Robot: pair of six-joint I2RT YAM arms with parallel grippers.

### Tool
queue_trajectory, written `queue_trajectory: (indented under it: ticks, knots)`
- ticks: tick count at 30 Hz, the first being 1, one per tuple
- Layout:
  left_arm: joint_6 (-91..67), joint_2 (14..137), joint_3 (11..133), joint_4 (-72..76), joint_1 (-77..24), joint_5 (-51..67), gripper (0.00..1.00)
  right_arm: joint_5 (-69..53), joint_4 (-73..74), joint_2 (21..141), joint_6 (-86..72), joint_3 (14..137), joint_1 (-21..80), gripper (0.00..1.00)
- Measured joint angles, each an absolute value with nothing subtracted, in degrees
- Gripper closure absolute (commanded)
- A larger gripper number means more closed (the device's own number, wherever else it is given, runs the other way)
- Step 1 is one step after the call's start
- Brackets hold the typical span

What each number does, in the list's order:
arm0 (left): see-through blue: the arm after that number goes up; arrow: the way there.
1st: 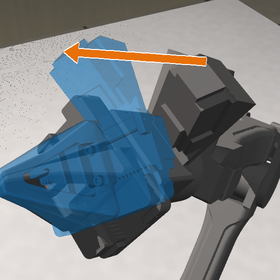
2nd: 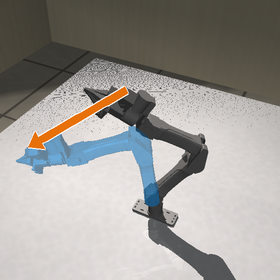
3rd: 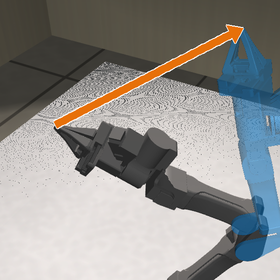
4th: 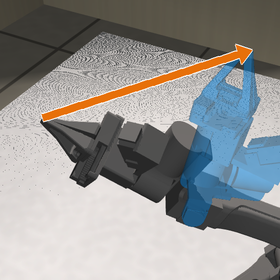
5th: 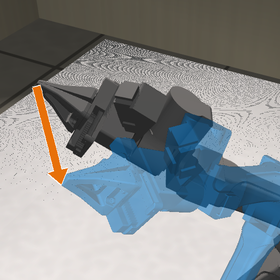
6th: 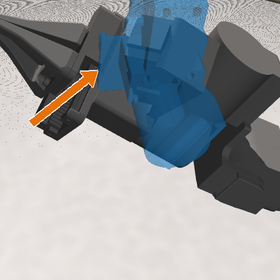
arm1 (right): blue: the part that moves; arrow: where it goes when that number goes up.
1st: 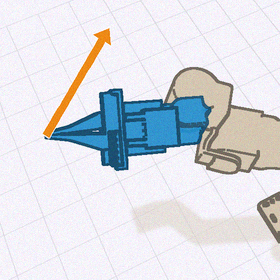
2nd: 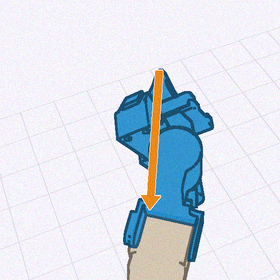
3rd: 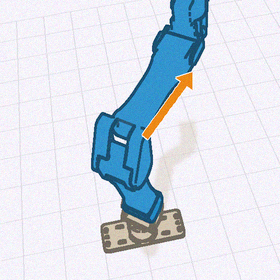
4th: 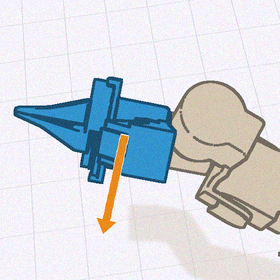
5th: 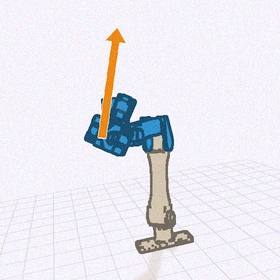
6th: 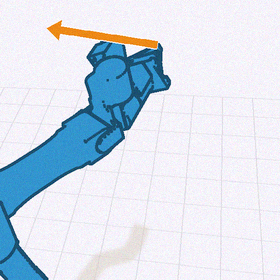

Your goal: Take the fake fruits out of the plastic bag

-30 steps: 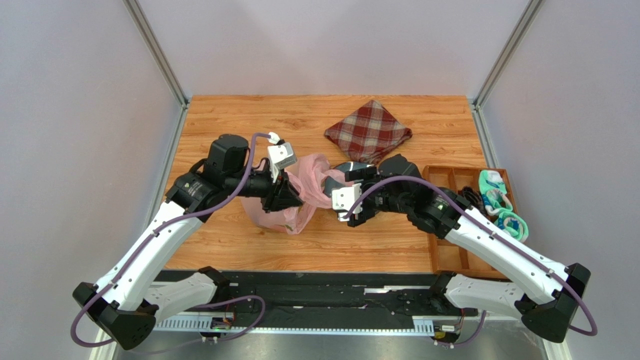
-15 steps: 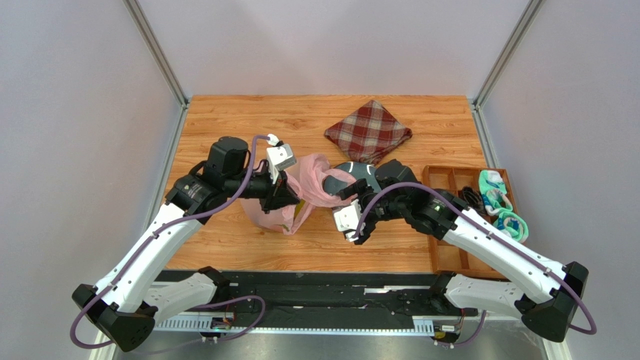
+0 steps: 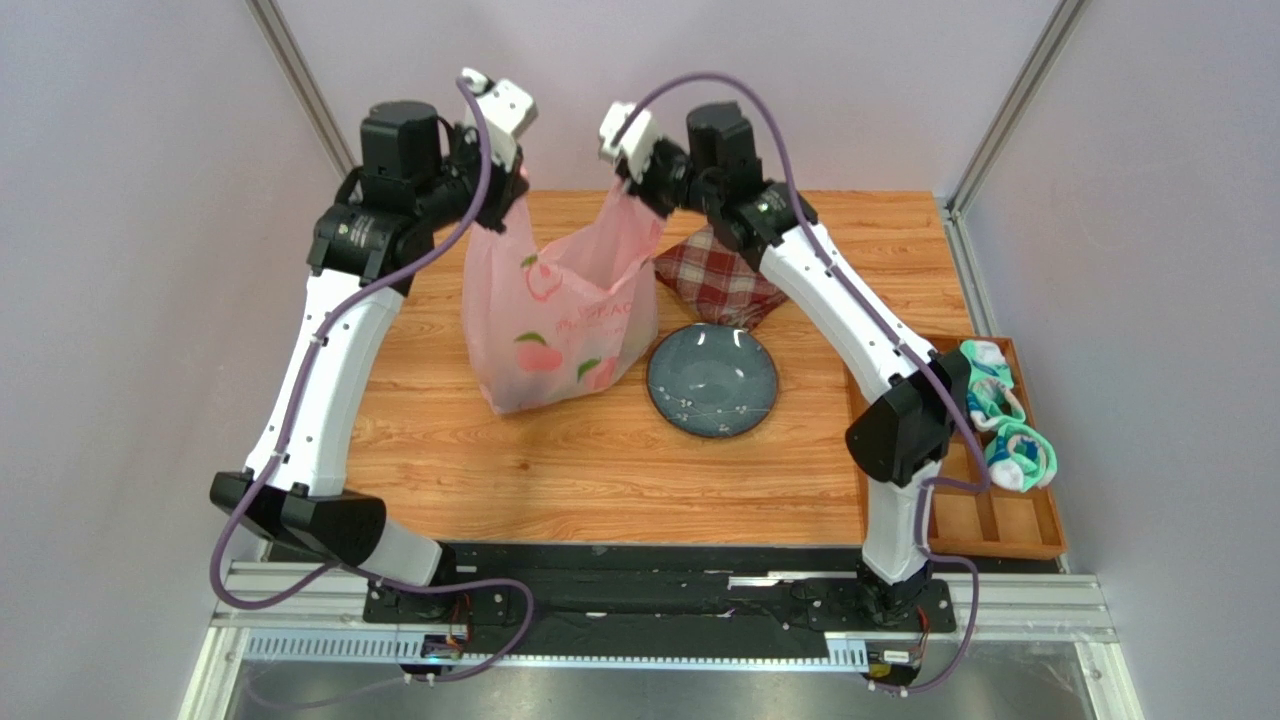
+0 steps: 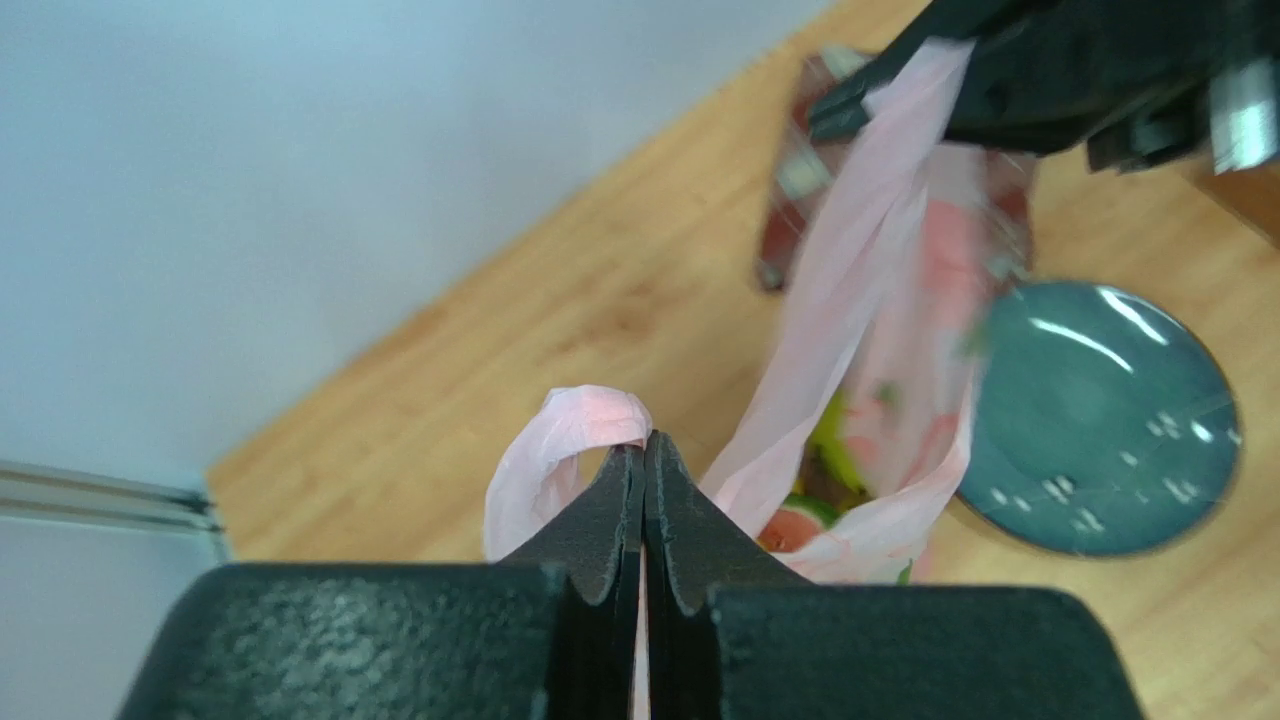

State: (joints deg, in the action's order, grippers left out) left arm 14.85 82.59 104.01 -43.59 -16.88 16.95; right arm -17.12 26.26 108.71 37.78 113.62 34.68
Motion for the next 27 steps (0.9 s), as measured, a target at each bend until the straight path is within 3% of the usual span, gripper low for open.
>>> queue_trajectory:
  ticks: [3,6,9,14,16,17,18,19,23,27]
  knots:
    - [15.9,87.7,115.6,-43.7,-15.6,14.8,1.00,-16.3,24.8,113.8,32.4,128.6,33.2,1.00]
    - [17.1,89.6,123.9,-43.0,-15.7,14.7,1.00,-16.1,22.2,112.5,29.0,131.5,33.3,1.00]
    - [17.4,84.8,121.8,-43.1,-15.8,15.3,1.00,-16.1,18.5,105.8,27.1,122.3,33.6,1.00]
    - [16.8,64.9,98.5,-46.7,-15.8,20.2,1.00,-16.1,17.5,89.5,23.4,93.0,33.8,1.00]
    - [15.4,58.3,88.8,-49.2,-16.1,24.6,1.00,-15.6,17.7,84.9,21.1,81.2,33.9,0.82]
    - [14.1,55.8,84.9,-51.1,-16.3,27.3,1.00,-15.3,18.2,83.7,19.9,76.5,33.9,0.69]
    - [12.6,54.4,81.8,-52.0,-16.6,29.3,1.00,-14.7,19.0,83.1,19.1,71.6,33.9,0.49]
    - [10.5,53.2,78.0,-51.7,-16.8,32.0,1.00,-14.2,20.1,83.0,18.1,68.9,33.9,0.43]
    - [2.0,54.3,65.4,-50.8,-17.1,37.7,1.00,-13.0,30.2,83.3,16.2,65.1,33.8,0.30]
    - [-3.1,57.4,62.7,-49.8,-17.1,37.4,1.00,-16.2,36.1,83.3,16.5,76.4,34.0,0.28]
